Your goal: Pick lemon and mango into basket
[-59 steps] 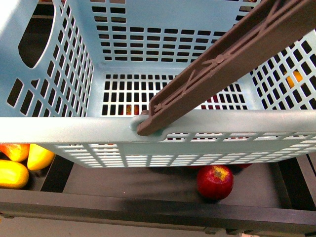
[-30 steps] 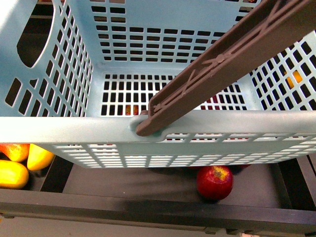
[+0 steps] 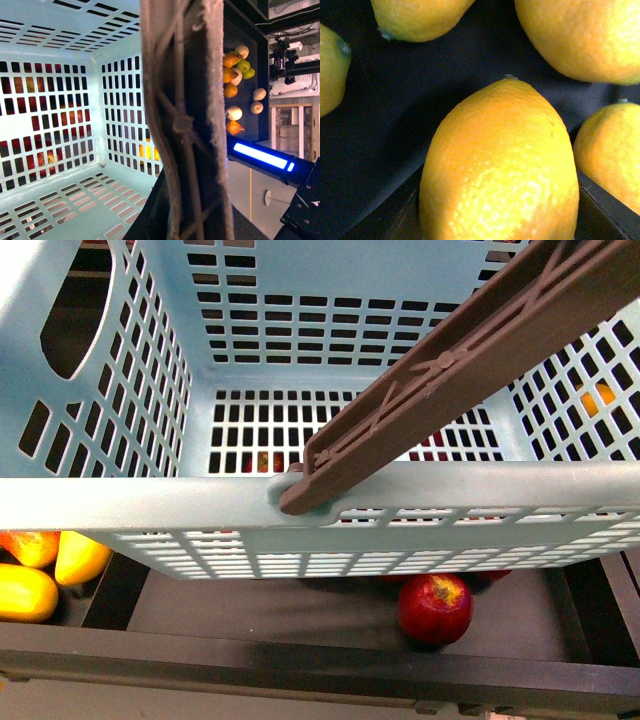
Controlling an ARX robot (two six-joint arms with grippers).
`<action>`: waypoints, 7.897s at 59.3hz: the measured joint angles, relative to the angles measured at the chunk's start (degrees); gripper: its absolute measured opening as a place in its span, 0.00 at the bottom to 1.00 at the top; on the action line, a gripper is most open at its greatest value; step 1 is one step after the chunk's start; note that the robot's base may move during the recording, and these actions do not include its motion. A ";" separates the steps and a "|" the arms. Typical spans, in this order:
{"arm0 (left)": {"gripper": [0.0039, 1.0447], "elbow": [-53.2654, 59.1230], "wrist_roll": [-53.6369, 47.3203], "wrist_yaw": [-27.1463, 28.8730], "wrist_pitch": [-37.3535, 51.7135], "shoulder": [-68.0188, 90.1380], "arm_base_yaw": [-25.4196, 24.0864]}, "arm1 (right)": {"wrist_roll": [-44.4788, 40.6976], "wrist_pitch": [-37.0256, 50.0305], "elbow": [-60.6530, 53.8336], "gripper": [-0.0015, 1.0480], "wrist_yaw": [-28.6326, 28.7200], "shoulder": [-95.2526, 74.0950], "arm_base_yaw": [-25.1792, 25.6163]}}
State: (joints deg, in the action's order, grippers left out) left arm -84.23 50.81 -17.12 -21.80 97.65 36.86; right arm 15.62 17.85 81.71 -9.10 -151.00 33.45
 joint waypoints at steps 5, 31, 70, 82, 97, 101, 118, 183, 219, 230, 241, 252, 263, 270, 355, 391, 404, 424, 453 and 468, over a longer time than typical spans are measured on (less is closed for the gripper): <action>0.04 0.00 0.00 0.00 0.00 0.00 0.00 | -0.66 2.60 -4.04 0.62 1.40 2.47 0.24; 0.04 0.00 0.00 -0.04 0.00 0.00 0.00 | -11.74 10.84 -31.54 0.61 16.26 35.52 0.85; 0.04 0.00 0.00 -0.02 0.00 0.00 0.00 | -5.07 -3.93 -43.56 0.61 12.52 86.12 -36.30; 0.05 0.00 0.02 -0.11 0.00 -0.02 0.00 | -4.70 -3.56 -45.00 0.61 8.76 84.85 -45.64; 0.04 0.00 0.00 0.00 0.00 -0.02 0.00 | -2.64 -2.91 -45.97 0.89 7.19 82.86 -46.51; 0.04 0.00 0.00 -0.04 0.00 -0.02 0.00 | -1.01 -3.91 -46.34 0.91 7.43 84.46 -45.22; 0.04 0.04 0.15 0.11 0.00 -0.04 -0.07 | -2.14 -11.26 -54.47 0.87 5.99 106.51 -31.76; 0.04 0.04 0.00 0.15 0.00 -0.04 0.04 | -15.43 3.98 -76.52 0.62 9.09 123.69 -33.40; 0.04 0.04 0.00 -0.55 0.00 -0.04 0.63 | -15.41 3.91 -76.56 0.92 8.87 123.69 -33.40; 0.04 0.04 0.61 -0.92 0.04 -0.04 0.63 | -15.41 3.89 -76.56 0.92 8.90 123.86 -33.40; 0.04 0.04 0.44 -0.39 0.09 -0.04 0.37 | -15.41 3.91 -76.56 0.92 9.11 123.95 -33.42; 0.04 0.07 0.02 0.39 0.09 -0.09 -0.02 | -15.41 3.87 -76.67 0.92 9.09 123.91 -33.42; 0.04 0.04 0.20 -0.52 0.09 -0.09 0.02 | -15.41 3.85 -76.67 0.92 9.09 123.89 -33.42; 0.04 0.04 0.26 -0.61 0.09 -0.09 0.04 | -15.43 3.85 -76.67 0.92 9.09 123.95 -33.42; 0.04 0.04 0.00 0.31 0.09 -0.13 -0.72 | -15.43 3.85 -76.65 0.92 9.55 123.97 -33.44; 0.04 0.04 0.11 -0.70 0.09 -0.15 0.33 | 2.01 -20.31 -62.34 0.92 -8.00 105.68 -26.03; 0.04 0.04 -0.33 0.57 0.09 -0.15 -0.22 | 7.65 -7.26 -54.75 0.92 -3.54 83.82 -15.23; 0.04 0.04 0.22 -0.31 0.09 -0.15 -0.11 | 10.12 4.59 -42.75 0.92 1.84 48.46 -14.27; 0.04 0.04 0.07 -0.26 0.09 -0.15 -0.11 | 16.79 4.09 -28.37 0.92 1.84 21.38 -16.92; 0.04 0.04 0.04 -0.07 0.09 -0.15 -0.11 | 17.62 2.51 -24.15 0.92 1.16 16.52 -16.52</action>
State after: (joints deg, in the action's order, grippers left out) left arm -84.18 50.85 -17.19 -21.71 97.49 36.75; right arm 33.23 20.36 57.56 -7.94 -134.47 16.93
